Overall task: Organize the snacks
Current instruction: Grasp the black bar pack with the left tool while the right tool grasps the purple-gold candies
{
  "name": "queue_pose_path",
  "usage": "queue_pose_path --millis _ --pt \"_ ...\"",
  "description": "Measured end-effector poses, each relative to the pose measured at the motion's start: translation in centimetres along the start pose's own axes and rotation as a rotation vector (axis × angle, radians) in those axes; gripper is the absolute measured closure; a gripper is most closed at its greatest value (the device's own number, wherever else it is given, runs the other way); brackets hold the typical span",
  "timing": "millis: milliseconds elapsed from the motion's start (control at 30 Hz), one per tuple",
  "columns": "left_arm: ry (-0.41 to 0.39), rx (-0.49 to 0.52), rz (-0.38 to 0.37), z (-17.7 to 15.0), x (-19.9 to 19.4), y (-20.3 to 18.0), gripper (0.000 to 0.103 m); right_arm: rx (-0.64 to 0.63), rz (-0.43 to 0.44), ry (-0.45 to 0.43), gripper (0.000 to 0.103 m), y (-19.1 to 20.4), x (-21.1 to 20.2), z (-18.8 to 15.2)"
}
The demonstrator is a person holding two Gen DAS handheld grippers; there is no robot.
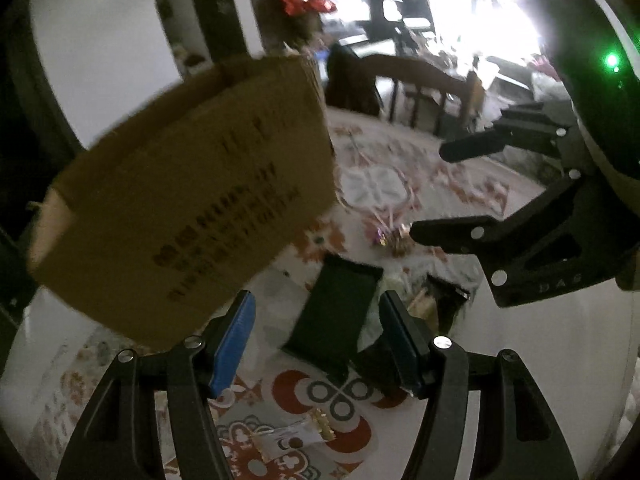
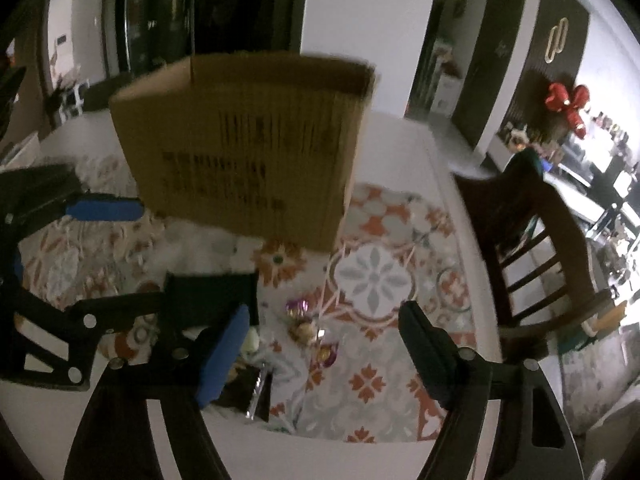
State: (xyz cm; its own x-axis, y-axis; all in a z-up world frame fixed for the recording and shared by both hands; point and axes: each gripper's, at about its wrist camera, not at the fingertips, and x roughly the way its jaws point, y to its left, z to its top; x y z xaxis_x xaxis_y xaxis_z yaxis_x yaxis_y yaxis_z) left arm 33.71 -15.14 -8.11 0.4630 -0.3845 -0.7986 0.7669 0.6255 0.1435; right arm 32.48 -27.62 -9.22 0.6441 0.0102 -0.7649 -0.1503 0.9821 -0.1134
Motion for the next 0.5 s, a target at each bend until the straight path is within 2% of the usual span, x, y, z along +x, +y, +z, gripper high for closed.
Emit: queue_pose_path --millis 67,233,500 --pt "0.054 0.011 -0.044 0.0 1.1 0.1 0.04 0.001 0.011 0.036 0.029 0.0 0.8 -0.2" --pt "0.162 0.023 -0.135 -0.3 3.6 0.7 0.04 -0.025 0.033 0.105 0.029 0.2 2.5 -0.1" --pt "0.222 0.041 -0.158 -0.4 6.0 1.2 0.04 -0.035 0.046 0.179 0.034 0.1 4.6 -0.5"
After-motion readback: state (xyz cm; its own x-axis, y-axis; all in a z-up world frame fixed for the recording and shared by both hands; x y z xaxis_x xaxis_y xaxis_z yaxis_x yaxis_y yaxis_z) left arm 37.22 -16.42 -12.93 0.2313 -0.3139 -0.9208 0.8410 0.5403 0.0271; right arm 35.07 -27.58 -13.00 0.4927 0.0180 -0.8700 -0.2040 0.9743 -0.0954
